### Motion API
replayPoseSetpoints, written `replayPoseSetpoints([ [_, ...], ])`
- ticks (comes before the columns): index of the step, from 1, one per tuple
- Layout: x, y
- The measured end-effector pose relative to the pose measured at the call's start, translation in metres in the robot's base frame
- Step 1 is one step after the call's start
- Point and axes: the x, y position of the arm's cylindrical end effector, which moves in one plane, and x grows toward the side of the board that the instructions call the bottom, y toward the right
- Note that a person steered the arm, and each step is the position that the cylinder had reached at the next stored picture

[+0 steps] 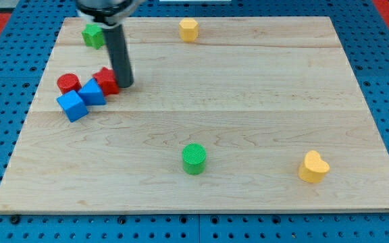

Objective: Push the green star below the yellow hexagon

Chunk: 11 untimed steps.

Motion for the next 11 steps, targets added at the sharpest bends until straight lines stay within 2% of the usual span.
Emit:
replayPoseSetpoints([
  [1, -0.007, 0.020],
  [4, -0.055, 0.024],
  [7, -0.068, 0.014],
  [9, -0.078, -0.065],
  [10, -0.098, -0.109],
  [11, -0.135, -0.124],
])
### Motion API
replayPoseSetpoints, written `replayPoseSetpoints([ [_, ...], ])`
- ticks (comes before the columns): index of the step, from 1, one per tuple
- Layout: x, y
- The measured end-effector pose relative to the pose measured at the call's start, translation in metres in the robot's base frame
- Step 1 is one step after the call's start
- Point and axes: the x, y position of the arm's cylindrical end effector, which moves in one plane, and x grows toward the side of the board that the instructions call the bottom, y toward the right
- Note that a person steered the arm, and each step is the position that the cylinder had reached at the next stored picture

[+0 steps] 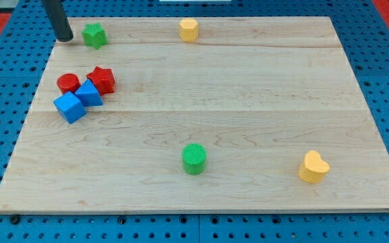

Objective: Push the green star below the yellow hexagon

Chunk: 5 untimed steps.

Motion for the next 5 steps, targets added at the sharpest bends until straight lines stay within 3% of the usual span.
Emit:
replayPoseSetpoints([
  [2, 0.013, 0.140],
  [4, 0.073, 0.220],
  [5, 0.050, 0.220],
])
